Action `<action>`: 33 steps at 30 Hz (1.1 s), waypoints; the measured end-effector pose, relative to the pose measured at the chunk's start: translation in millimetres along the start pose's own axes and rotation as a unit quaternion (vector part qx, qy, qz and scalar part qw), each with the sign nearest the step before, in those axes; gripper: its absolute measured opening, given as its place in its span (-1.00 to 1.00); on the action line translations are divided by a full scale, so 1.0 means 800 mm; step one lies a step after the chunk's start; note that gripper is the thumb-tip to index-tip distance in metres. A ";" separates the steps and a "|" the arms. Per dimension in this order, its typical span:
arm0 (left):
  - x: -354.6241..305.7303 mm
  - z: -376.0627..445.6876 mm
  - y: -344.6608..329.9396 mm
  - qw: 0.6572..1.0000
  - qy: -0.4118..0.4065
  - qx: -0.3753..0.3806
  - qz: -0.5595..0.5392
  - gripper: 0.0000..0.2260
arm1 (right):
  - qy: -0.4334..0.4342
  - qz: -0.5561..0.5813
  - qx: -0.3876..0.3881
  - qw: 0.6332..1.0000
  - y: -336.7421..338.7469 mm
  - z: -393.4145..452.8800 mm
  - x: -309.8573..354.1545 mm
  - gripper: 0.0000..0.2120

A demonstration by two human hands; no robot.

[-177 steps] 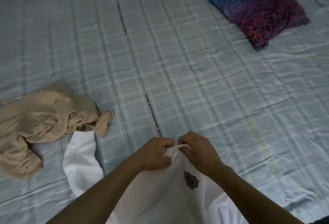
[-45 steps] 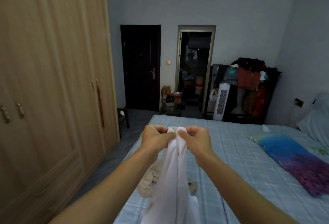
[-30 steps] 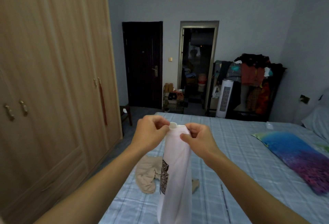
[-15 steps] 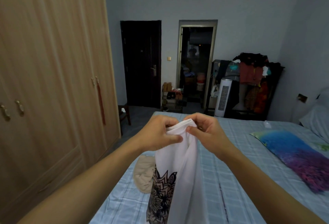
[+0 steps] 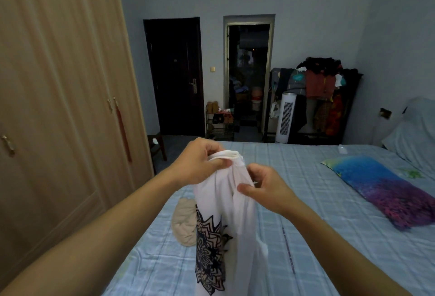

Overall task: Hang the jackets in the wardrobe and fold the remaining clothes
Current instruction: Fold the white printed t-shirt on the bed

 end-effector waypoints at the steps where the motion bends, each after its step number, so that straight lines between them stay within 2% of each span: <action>1: 0.001 0.000 0.003 1.000 0.003 -0.001 0.005 -0.90 | -0.015 0.007 0.017 1.000 -0.002 -0.005 -0.009 -0.86; 4: -0.002 -0.001 0.013 1.000 0.000 0.001 0.019 -0.93 | -0.028 0.039 0.057 0.997 -0.010 -0.014 -0.023 -0.85; 7: -0.010 0.000 0.024 1.000 -0.014 -0.007 0.013 -0.94 | -0.004 0.097 0.006 0.995 -0.017 -0.015 -0.025 -0.86; 10: -0.017 0.006 0.038 1.000 -0.017 -0.025 0.006 -0.93 | -0.006 0.179 -0.059 0.982 -0.026 -0.019 -0.026 -0.76; 13: -0.023 0.011 0.054 0.999 -0.025 -0.035 0.014 -0.90 | -0.001 0.207 -0.059 0.976 -0.039 -0.026 -0.026 -0.81; 19: -0.022 0.011 0.073 0.999 -0.020 -0.040 0.016 -0.89 | 0.023 0.125 -0.003 0.992 -0.062 -0.031 -0.024 -0.86; 22: -0.014 0.009 0.078 0.998 -0.018 -0.045 0.026 -0.90 | 0.001 0.111 -0.018 0.994 -0.060 -0.029 -0.028 -0.96; 26: 0.002 0.004 0.094 0.998 -0.011 -0.050 0.043 -0.92 | 0.022 0.108 -0.034 0.993 -0.041 -0.024 -0.027 -0.87; 30: 0.007 0.001 0.106 0.998 -0.003 -0.047 0.032 -0.91 | 0.021 0.106 0.006 0.994 -0.021 -0.016 -0.012 -0.92; 33: 0.001 0.003 0.112 0.998 -0.002 -0.062 0.011 -0.92 | 0.033 0.103 0.004 0.994 -0.004 -0.007 0.006 -0.91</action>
Point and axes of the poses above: each hand's wrist, its own z-axis towards the middle knuckle, its own y-axis out of the back of the hand, x = y × z, the point moved 5 cm from there along z, towards the middle knuckle, and after that the axes turned 12 degrees about -x, right-handed, at the moved point
